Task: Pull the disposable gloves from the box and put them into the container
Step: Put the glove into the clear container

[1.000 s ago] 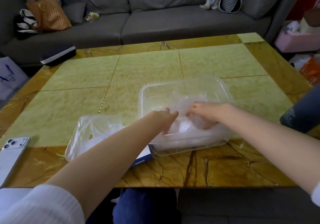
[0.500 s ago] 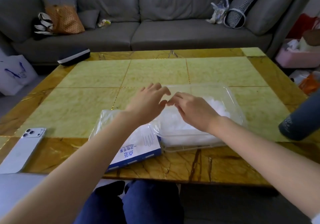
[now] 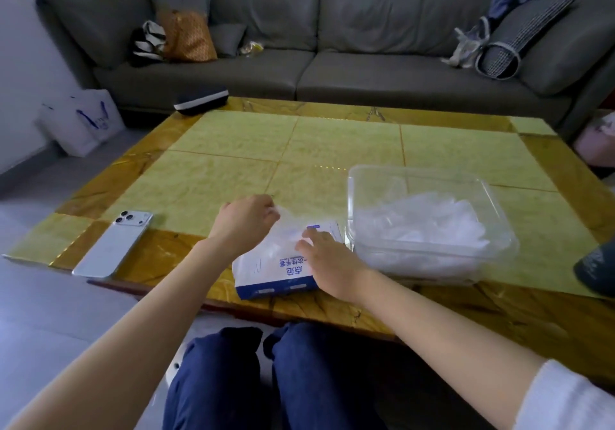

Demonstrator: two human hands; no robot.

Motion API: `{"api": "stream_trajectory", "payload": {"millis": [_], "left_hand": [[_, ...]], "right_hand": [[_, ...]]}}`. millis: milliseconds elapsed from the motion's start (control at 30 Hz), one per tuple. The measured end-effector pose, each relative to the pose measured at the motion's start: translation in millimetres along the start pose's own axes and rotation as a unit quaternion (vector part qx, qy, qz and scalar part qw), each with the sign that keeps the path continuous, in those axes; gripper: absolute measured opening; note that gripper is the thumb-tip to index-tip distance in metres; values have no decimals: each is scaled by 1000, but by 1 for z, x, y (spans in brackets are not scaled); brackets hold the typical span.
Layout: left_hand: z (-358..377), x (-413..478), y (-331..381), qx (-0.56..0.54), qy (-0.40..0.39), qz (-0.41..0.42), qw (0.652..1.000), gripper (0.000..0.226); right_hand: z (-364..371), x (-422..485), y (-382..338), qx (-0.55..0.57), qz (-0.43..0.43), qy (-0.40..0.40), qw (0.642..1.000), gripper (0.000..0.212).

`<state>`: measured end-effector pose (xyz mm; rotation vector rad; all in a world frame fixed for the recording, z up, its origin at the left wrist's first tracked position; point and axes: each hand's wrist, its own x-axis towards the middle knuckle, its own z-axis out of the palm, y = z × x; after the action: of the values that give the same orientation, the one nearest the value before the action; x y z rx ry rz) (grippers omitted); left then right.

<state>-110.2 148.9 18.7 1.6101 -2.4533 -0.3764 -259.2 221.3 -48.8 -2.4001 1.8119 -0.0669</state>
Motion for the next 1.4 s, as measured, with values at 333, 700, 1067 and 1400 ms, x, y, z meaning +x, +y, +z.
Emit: {"api": "stream_trajectory", "payload": {"millis": [333,700,1067,1400], "left_hand": [[-29,3,14,-205,133,18,969,19],[-17,-12,5,-314,27,1,949,15],[-31,-19,-7,-234,18,64,970,22],[-32,-8,-36,-113,-23,14,993,20]], "right_hand": [[5,1,4,114,36,-57,991,51],[-71,3,-4,528,202,176,806,79],[-98,16,6,203,140,309,919,105],[-114,3,10,323,74,122,935,34]]}}
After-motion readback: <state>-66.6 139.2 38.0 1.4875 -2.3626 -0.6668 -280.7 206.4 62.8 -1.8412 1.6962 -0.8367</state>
